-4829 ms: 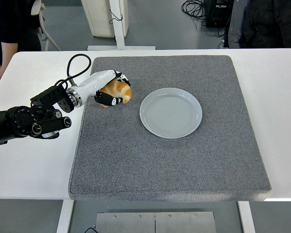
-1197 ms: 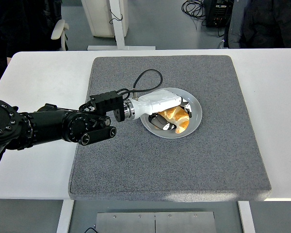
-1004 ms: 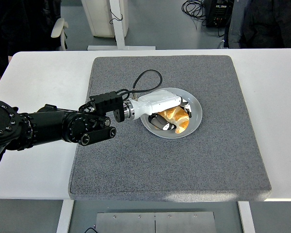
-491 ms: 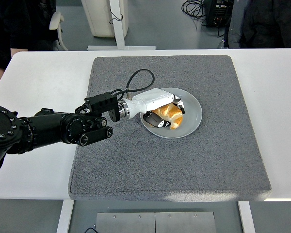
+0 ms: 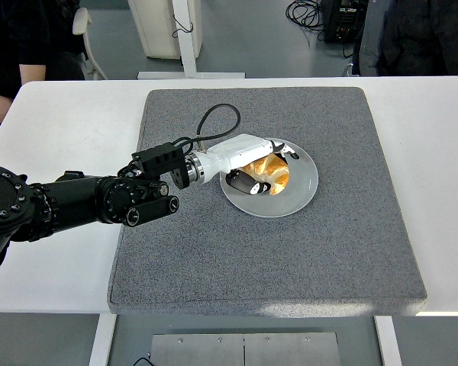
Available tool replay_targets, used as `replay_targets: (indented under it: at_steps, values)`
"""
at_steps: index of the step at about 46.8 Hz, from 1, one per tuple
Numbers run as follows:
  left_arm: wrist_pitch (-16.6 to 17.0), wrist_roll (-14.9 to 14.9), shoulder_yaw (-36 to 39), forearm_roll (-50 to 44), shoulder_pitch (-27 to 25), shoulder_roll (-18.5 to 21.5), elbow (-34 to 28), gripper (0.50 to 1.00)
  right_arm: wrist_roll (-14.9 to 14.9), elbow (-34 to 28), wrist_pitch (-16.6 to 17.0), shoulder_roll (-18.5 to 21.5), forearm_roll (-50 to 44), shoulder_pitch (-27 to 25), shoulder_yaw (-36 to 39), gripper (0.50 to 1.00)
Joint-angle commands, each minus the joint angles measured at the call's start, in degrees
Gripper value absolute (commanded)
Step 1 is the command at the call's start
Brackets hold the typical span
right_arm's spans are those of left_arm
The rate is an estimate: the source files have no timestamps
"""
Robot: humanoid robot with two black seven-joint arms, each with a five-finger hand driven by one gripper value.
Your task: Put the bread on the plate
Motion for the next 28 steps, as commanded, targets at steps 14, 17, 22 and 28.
replay_targets:
  at_steps: [14, 17, 22, 28]
  values:
    - [-0.19, 0.02, -0.08, -3.03, -0.09, 0.0, -0.07, 0.91, 0.0, 0.0, 0.0, 0.0, 0.0, 0.0, 0.06, 1.0]
    - [-0.46, 0.11, -0.26, -3.47, -0.17, 0.0, -0.07, 0.922, 0.0, 0.0, 0.0, 0.0, 0.0, 0.0, 0.06, 1.0]
    - [-0.98, 0.37, -1.92, -5.48, -0.61, 0.0, -0.07, 0.949, 0.0, 0.0, 0.0, 0.0, 0.0, 0.08, 0.06, 1.0]
    - [-4.76, 0.64, -4.38, -9.17, -1.32, 0.0, -0.07, 0.965, 0.0, 0.0, 0.0, 0.0, 0.0, 0.0, 0.06, 1.0]
